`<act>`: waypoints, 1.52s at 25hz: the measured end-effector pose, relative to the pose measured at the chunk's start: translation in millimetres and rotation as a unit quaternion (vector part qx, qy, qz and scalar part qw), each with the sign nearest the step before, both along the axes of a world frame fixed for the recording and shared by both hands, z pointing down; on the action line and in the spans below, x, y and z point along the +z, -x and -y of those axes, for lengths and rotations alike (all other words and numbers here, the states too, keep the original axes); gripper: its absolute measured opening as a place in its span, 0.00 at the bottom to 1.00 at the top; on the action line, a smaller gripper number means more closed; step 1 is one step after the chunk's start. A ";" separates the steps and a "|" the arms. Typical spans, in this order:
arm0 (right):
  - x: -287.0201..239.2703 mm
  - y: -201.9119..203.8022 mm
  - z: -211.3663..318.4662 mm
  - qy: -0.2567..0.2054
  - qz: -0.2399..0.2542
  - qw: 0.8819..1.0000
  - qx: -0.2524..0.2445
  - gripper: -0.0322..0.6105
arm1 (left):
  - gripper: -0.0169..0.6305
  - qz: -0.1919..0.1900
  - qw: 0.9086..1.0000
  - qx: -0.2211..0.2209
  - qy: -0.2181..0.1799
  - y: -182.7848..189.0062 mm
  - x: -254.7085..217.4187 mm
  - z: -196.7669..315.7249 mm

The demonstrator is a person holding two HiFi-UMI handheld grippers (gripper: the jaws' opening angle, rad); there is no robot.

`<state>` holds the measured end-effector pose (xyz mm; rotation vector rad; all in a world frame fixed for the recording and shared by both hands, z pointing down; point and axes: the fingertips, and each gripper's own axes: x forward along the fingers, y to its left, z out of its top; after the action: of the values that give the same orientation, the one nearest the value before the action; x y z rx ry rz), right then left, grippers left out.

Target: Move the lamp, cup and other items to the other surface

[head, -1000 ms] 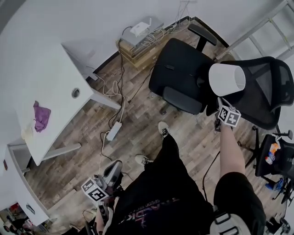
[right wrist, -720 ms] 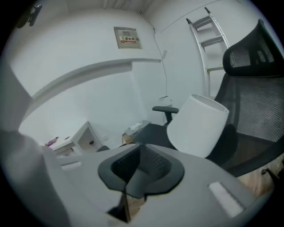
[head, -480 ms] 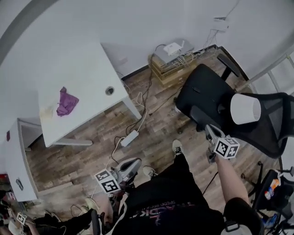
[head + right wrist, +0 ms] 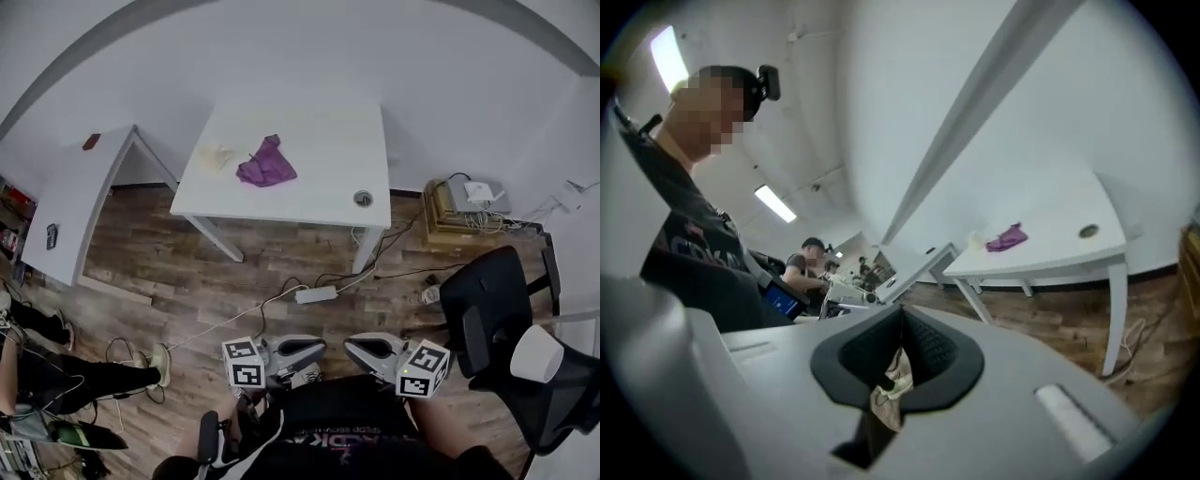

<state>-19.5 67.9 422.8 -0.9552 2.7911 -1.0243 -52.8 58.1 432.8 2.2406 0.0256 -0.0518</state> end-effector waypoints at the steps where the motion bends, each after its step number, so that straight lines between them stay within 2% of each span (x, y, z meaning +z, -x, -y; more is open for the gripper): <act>1: -1.1 16.8 0.5 -0.017 -0.021 0.999 -0.025 0.06 | 0.06 -0.002 1.000 -0.014 0.003 9.7 0.8 0.3; 4: 4.6 49.6 0.7 -0.027 -0.053 0.996 -0.071 0.06 | 0.05 -0.008 0.998 -0.054 0.018 36.8 4.4 1.7; 7: 13.4 59.3 2.0 0.006 -0.031 0.997 -0.073 0.06 | 0.03 -0.018 0.996 -0.083 0.026 58.8 4.4 3.4; 10: 18.9 69.3 2.3 0.021 -0.009 0.997 -0.072 0.06 | 0.03 -0.015 0.995 -0.092 0.019 73.6 4.3 2.9; 19: 18.5 85.3 -5.5 0.009 -0.020 0.995 -0.100 0.06 | 0.03 -0.009 0.996 -0.090 0.014 78.9 4.3 -3.9; 25: 19.9 74.6 -1.3 0.015 -0.012 0.997 -0.072 0.06 | 0.03 -0.010 0.997 -0.078 0.019 73.1 7.0 -2.8; 30: 21.1 75.6 -3.3 0.015 -0.018 0.997 -0.079 0.06 | 0.03 -0.015 0.997 -0.072 0.028 70.4 10.8 -5.3; 38: 22.6 75.7 -4.2 0.017 -0.009 0.997 -0.081 0.06 | 0.03 -0.011 0.998 -0.066 0.004 68.9 3.1 -7.8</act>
<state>-95.2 72.1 445.4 -0.7559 2.9155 -1.0881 -121.7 65.9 435.9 2.2304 -0.1106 -0.1482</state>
